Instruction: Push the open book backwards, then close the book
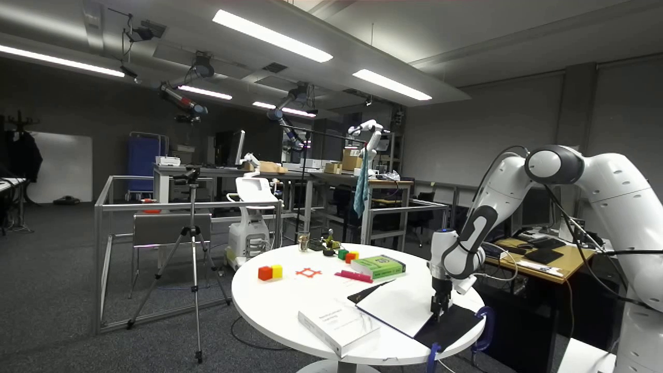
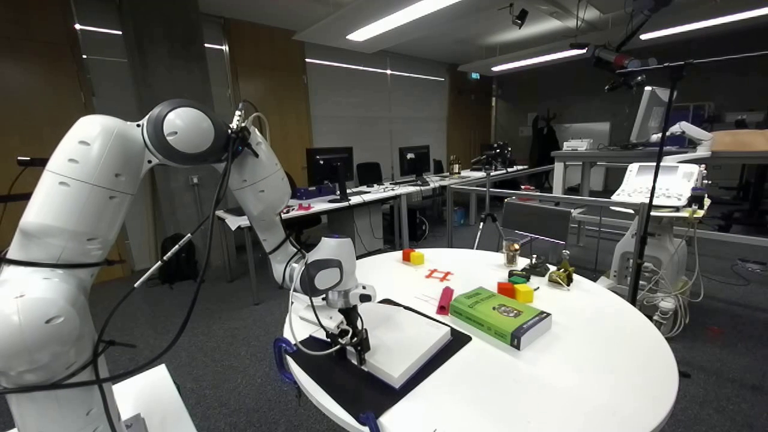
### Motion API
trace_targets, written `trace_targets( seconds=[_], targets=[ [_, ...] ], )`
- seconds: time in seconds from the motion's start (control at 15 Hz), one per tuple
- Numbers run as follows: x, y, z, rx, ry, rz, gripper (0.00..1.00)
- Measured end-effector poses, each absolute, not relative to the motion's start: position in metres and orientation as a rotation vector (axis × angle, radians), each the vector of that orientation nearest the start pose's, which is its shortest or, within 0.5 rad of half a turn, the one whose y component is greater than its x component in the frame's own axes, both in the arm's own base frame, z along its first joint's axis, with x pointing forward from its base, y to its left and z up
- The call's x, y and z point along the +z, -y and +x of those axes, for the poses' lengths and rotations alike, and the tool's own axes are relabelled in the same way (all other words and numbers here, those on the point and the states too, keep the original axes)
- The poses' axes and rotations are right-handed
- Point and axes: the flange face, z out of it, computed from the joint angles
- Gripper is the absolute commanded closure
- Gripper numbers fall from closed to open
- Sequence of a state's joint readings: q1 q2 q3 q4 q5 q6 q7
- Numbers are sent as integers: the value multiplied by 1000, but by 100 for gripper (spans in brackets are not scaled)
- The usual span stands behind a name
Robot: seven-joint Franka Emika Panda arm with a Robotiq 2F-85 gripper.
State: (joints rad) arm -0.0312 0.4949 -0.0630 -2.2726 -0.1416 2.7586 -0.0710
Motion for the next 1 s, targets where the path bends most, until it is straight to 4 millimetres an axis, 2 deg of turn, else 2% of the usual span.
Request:
trace_targets(
  seconds=[0.6, 1.0],
  targets=[
    [146, 76, 544, -42, 13, -3205, 0],
    [156, 86, 556, -90, -21, -3206, 0]
  ],
)
